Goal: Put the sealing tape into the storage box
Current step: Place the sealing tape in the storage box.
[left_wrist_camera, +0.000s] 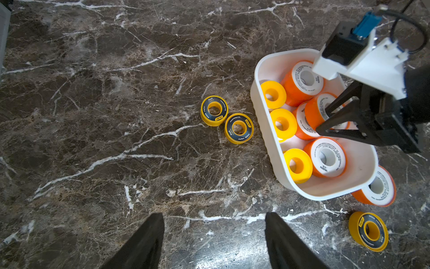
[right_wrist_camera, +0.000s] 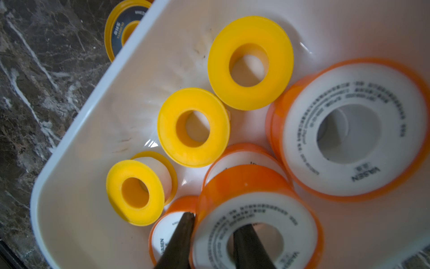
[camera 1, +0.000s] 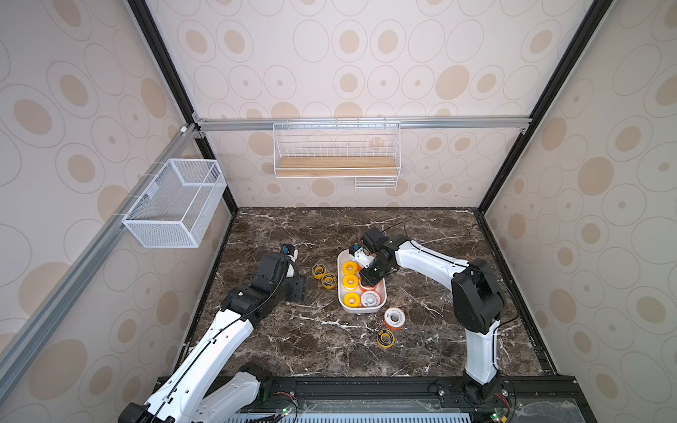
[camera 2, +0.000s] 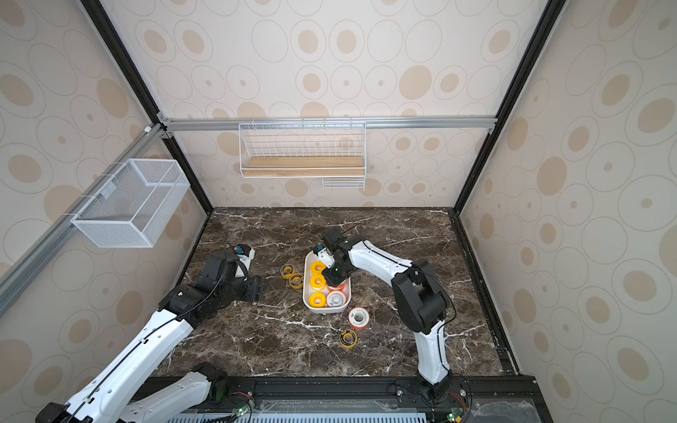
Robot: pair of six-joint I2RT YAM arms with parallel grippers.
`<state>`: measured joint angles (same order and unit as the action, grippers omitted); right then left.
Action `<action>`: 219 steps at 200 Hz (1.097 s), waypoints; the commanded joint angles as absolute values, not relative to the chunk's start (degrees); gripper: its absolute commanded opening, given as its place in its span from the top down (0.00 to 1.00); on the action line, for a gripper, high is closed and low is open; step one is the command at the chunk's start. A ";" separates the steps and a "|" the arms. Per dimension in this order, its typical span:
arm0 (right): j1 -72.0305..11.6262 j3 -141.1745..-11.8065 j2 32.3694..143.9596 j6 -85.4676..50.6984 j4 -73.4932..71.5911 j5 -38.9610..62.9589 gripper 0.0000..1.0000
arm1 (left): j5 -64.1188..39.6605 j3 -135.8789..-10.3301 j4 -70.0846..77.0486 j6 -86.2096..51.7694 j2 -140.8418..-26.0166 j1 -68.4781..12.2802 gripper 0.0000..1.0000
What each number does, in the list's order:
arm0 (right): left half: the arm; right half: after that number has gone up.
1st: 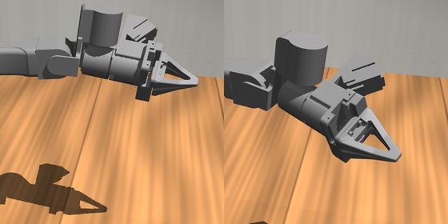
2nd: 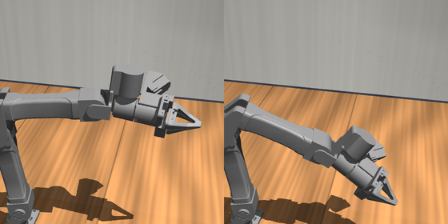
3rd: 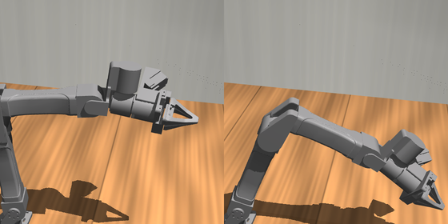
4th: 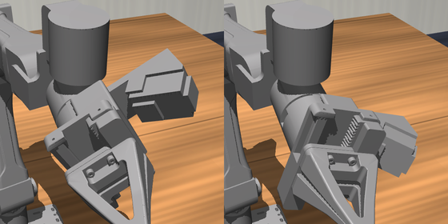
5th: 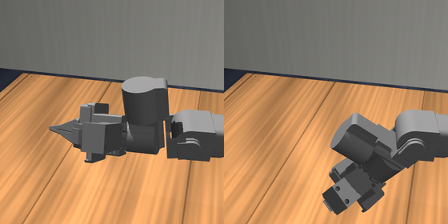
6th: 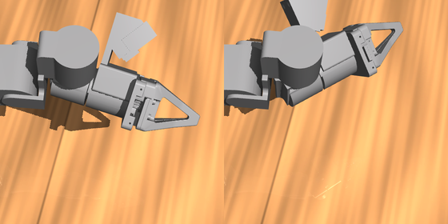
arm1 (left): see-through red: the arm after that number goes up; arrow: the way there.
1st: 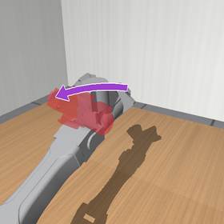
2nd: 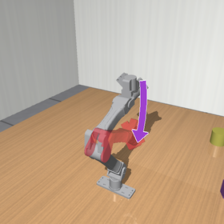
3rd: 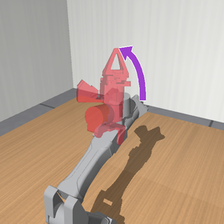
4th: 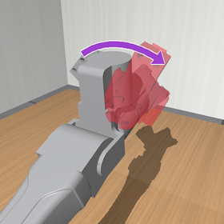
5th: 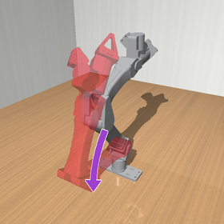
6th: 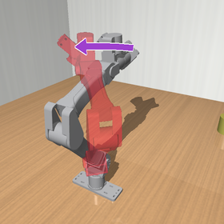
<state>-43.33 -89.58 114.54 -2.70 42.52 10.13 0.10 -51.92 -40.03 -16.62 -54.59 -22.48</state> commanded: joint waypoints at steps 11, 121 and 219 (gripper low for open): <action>-43.94 -91.53 116.08 -2.61 44.38 9.40 0.71 | -0.18 -53.09 -41.48 -15.65 -54.82 -21.80 0.28; -43.68 -88.66 111.07 -4.58 41.00 10.92 0.49 | -0.35 -53.09 -41.62 -15.65 -54.98 -21.53 0.27; -33.25 -68.11 91.06 -10.43 25.79 15.19 0.48 | -6.02 -53.42 -41.01 -15.80 -56.71 -21.49 0.31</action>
<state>-35.92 -72.95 94.61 -8.14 29.50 15.11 -2.55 -51.92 -40.01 -16.64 -55.70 -22.11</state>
